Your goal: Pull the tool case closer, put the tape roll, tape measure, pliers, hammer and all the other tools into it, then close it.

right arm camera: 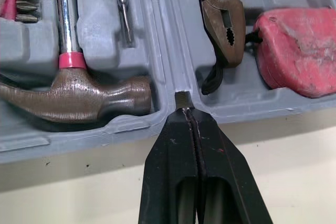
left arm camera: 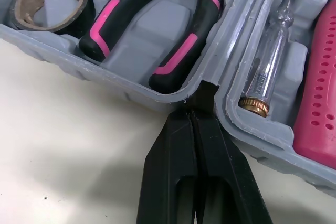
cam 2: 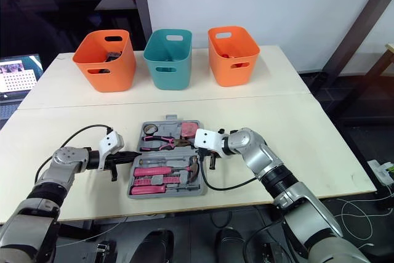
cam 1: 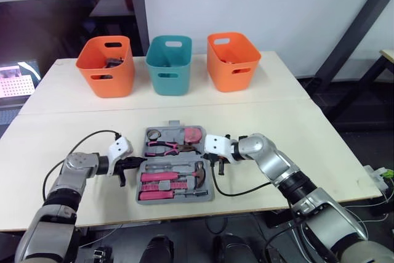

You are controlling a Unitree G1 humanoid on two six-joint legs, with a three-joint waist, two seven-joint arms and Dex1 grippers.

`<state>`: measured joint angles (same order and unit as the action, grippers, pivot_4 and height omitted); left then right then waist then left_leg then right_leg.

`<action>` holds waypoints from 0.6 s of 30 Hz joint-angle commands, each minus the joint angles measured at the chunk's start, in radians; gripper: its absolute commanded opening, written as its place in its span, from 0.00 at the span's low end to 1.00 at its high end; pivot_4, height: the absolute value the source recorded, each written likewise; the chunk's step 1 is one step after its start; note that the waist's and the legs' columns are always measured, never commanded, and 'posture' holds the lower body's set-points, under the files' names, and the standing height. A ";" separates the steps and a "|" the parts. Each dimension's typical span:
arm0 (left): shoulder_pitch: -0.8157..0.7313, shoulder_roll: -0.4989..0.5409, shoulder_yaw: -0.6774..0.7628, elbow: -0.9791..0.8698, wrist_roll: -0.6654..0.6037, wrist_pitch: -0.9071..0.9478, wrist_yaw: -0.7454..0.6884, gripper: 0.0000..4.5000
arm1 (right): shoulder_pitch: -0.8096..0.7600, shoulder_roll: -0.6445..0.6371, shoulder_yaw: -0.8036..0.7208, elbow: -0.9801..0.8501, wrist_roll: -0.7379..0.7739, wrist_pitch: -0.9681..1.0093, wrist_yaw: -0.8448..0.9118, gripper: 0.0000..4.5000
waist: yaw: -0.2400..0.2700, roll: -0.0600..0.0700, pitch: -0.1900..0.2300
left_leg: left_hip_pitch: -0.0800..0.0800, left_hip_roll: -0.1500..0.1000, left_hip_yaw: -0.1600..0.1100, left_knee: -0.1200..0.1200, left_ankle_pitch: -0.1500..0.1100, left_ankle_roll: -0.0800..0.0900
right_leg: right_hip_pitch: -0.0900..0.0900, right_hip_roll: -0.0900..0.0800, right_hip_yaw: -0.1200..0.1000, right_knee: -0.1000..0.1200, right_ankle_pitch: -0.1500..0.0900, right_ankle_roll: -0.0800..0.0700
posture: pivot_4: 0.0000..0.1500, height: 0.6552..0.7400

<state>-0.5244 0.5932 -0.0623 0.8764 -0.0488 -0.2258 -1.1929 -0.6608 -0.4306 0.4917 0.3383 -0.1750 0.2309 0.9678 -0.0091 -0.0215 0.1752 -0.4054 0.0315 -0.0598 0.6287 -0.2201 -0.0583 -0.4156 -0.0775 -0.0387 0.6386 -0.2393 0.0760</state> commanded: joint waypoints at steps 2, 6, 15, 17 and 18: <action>0.006 -0.039 -0.028 -0.040 0.014 0.012 0.007 0.01 | 0.008 0.031 -0.032 0.030 0.038 -0.006 0.024 0.00 | 0.000 0.000 0.000 | 0.001 0.000 0.000 0.000 0.000 0.000 | 0.002 0.000 0.000 0.000 0.000 0.000 | 1.00 1.00; 0.009 -0.037 -0.025 -0.038 0.020 0.014 0.009 0.01 | 0.009 0.028 -0.044 0.107 0.036 -0.072 0.045 0.00 | 0.002 0.001 0.000 | 0.007 0.000 0.000 0.000 0.000 0.000 | 0.008 0.000 0.000 -0.002 -0.001 -0.001 | 1.00 1.00; 0.053 -0.042 -0.027 -0.106 -0.002 0.025 -0.023 0.01 | -0.010 0.053 -0.085 0.177 0.085 -0.125 0.123 0.00 | -0.001 0.002 0.000 | 0.009 -0.001 0.000 -0.002 0.000 0.000 | 0.010 -0.001 0.000 -0.003 -0.001 0.000 | 1.00 1.00; 0.079 -0.042 -0.027 -0.142 -0.011 0.036 -0.034 0.01 | -0.001 0.049 -0.077 0.185 0.078 -0.123 0.144 0.00 | -0.001 0.002 0.000 | 0.009 -0.001 0.000 -0.003 0.000 0.000 | 0.010 -0.001 0.001 -0.003 -0.001 0.000 | 1.00 1.00; 0.090 -0.038 -0.027 -0.156 -0.013 0.040 -0.036 0.01 | 0.005 0.047 -0.076 0.186 0.078 -0.119 0.152 0.00 | -0.001 0.002 0.000 | 0.009 -0.001 0.000 -0.003 0.000 0.000 | 0.010 -0.001 0.001 -0.004 -0.001 0.000 | 1.00 1.00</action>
<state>-0.4538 0.5836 -0.0588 0.7630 -0.0477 -0.1876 -1.1813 -0.6674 -0.3951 0.3953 0.5259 -0.1052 0.1199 1.0822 -0.0104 -0.0193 0.1753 -0.3959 0.0307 -0.0597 0.6250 -0.2204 -0.0584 -0.4055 -0.0785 -0.0381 0.6344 -0.2404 0.0763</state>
